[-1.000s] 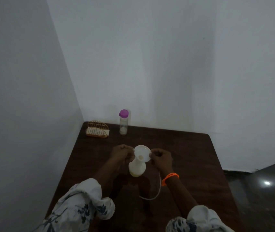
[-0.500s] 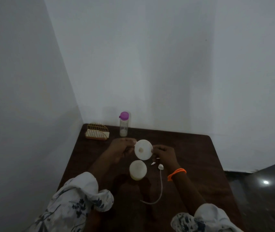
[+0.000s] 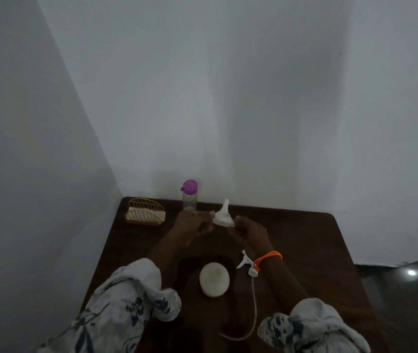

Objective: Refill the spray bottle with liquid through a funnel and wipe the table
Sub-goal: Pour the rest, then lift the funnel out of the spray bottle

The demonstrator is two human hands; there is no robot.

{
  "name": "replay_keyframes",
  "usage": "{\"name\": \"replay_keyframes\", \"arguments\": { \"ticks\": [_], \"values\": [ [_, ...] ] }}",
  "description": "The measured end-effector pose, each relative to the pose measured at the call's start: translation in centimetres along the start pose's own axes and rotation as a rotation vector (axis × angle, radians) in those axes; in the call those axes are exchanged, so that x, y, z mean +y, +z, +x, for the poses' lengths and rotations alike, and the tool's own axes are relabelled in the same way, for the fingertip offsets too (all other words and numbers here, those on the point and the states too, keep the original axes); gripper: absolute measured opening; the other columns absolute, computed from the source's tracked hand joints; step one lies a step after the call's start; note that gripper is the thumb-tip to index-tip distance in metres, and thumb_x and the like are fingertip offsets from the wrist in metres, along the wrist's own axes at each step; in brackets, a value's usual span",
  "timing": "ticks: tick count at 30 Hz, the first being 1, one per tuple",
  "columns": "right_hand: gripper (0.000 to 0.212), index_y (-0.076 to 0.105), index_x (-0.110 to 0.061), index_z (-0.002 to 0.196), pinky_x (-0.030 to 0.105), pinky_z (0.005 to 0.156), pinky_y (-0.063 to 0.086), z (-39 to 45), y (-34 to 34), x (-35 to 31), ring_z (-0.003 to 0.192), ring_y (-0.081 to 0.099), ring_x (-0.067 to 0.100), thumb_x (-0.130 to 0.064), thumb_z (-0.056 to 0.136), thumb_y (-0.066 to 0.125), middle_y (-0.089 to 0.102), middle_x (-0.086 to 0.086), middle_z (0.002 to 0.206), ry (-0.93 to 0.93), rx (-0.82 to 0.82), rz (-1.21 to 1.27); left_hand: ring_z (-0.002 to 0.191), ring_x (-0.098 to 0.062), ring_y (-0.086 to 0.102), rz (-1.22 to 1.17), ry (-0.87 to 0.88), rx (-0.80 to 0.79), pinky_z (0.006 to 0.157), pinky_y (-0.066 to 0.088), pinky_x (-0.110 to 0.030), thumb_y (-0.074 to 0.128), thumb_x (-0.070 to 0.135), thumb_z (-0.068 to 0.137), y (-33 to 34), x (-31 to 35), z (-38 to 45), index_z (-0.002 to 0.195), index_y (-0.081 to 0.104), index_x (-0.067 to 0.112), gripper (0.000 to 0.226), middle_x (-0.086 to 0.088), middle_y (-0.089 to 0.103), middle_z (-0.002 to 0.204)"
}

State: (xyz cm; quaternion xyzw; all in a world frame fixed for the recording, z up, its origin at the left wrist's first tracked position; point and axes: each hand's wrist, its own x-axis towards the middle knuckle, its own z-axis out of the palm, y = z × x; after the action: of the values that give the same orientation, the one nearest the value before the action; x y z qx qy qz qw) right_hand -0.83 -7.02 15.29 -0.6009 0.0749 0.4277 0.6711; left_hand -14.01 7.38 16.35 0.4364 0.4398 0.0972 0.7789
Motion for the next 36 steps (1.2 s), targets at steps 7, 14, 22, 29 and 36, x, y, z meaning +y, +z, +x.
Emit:
{"name": "replay_keyframes", "arguments": {
  "ticks": [7,14,22,29,36],
  "values": [
    [0.019,0.071,0.005,0.105,0.032,0.072,0.062,5.1,0.3,1.8,0.089,0.071,0.025,0.004,0.086,0.071,0.072,0.021,0.104,-0.071,0.014,-0.222,0.105,-0.025,0.072,0.086,-0.102,0.051,0.086,0.063,-0.039,0.078,0.003,0.085,-1.4,-3.8,6.8,0.102,0.074,0.004,0.018,-0.014,0.073,0.113],
    [0.021,0.073,-0.012,0.097,0.014,0.061,0.055,11.4,1.4,3.3,0.075,0.07,0.005,0.0,0.08,0.079,0.073,0.008,0.097,-0.211,0.033,-0.569,0.103,-0.025,0.071,0.097,-0.159,0.099,0.084,0.063,-0.036,0.078,0.001,0.084,-1.8,-6.6,11.7,0.098,0.072,0.002,0.015,-0.016,0.073,0.109],
    [0.035,0.076,-0.013,0.109,0.027,0.085,0.052,14.8,1.5,5.4,0.095,0.067,0.014,-0.007,0.075,0.083,0.074,0.002,0.102,-0.331,0.127,-0.818,0.102,-0.028,0.07,0.234,-0.111,0.152,0.092,0.06,-0.049,0.076,0.003,0.087,-1.7,-8.7,15.3,0.091,0.07,0.011,0.011,-0.017,0.07,0.109],
    [0.037,0.074,-0.012,0.111,0.023,0.082,0.049,15.3,1.4,5.8,0.097,0.065,0.014,0.0,0.076,0.077,0.074,0.004,0.106,-0.343,0.15,-0.812,0.107,-0.029,0.068,0.274,-0.117,0.112,0.094,0.059,-0.049,0.074,0.002,0.088,-1.7,-9.3,15.5,0.09,0.07,0.018,0.018,-0.014,0.07,0.112],
    [0.038,0.074,-0.011,0.112,0.023,0.085,0.05,14.3,0.4,5.5,0.092,0.064,0.011,-0.001,0.076,0.077,0.069,-0.001,0.095,-0.371,0.175,-0.823,0.092,-0.025,0.07,0.207,-0.101,0.131,0.09,0.061,-0.045,0.074,0.004,0.09,-1.9,-8.6,13.9,0.091,0.071,0.017,0.013,-0.015,0.072,0.104]
  ]
}}
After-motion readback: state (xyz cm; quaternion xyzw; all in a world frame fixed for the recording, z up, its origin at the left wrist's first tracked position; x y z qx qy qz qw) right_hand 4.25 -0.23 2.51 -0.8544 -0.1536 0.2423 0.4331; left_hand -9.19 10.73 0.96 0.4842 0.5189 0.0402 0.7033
